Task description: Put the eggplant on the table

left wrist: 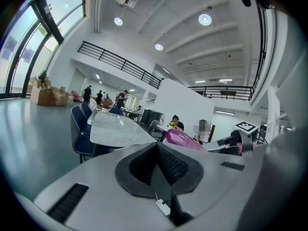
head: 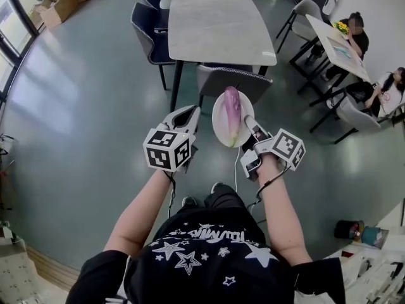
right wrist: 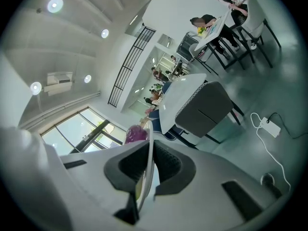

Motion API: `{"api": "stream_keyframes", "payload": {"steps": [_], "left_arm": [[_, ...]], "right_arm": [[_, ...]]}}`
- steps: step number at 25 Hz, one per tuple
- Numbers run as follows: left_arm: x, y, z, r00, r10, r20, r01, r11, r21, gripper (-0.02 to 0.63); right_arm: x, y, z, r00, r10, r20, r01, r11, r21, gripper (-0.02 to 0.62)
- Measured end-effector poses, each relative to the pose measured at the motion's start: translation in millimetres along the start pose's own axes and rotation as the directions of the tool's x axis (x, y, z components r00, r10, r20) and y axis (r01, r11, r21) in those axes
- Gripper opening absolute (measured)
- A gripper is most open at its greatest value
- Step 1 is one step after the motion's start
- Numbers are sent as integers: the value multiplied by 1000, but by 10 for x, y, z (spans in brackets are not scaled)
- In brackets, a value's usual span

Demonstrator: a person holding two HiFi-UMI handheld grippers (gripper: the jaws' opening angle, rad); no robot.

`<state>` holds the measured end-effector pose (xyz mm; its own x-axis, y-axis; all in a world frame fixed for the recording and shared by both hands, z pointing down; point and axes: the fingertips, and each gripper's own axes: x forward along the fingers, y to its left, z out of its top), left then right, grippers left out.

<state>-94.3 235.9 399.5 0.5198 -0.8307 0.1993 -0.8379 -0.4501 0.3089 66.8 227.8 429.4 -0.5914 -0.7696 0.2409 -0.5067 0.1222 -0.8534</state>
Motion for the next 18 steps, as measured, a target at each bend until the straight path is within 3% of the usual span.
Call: {"api": "stream_keyframes", "payload": {"steps": [9, 18], "left_arm": [[99, 205, 5, 998, 55, 11, -55, 998, -22, 8], [956, 551, 228, 997, 79, -7, -79, 997, -27, 8]], "right_arm": [[304, -91, 156, 1000, 23, -19, -22, 1000, 22, 26], [1064, -359, 775, 998, 28, -59, -25, 999, 42, 26]]}}
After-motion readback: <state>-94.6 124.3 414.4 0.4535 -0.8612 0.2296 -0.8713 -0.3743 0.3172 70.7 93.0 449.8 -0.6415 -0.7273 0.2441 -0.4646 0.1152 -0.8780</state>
